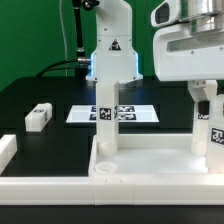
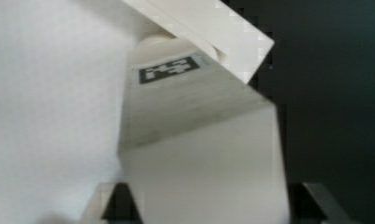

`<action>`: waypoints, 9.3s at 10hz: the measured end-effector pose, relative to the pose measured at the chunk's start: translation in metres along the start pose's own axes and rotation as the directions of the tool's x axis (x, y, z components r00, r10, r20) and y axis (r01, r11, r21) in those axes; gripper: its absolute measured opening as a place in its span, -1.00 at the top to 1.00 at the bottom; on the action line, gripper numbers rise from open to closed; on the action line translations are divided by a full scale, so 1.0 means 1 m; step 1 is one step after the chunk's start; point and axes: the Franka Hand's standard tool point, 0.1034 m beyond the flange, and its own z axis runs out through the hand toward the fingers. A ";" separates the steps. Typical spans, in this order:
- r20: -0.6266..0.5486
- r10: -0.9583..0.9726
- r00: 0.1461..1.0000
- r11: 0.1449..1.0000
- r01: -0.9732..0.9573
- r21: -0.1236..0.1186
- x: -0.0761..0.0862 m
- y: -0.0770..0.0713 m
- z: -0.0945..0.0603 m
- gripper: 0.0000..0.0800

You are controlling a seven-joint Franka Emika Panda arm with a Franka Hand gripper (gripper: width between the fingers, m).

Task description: Assemble desk

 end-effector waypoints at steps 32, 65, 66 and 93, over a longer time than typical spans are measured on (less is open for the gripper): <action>0.072 0.067 0.995 0.997 -0.063 -0.050 -0.004 0.007 -0.004 0.25; 0.015 -0.013 1.000 0.991 0.011 0.136 0.080 0.063 -0.084 -0.62; -0.001 -0.138 0.990 0.982 0.137 0.131 0.086 0.070 -0.082 -0.62; 0.844 -0.479 0.242 0.439 0.898 -0.008 0.204 0.275 -0.027 -0.62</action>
Offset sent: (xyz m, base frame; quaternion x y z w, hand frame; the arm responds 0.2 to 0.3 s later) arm 0.0070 0.0032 -0.0012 0.1100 -0.0793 0.2480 0.9592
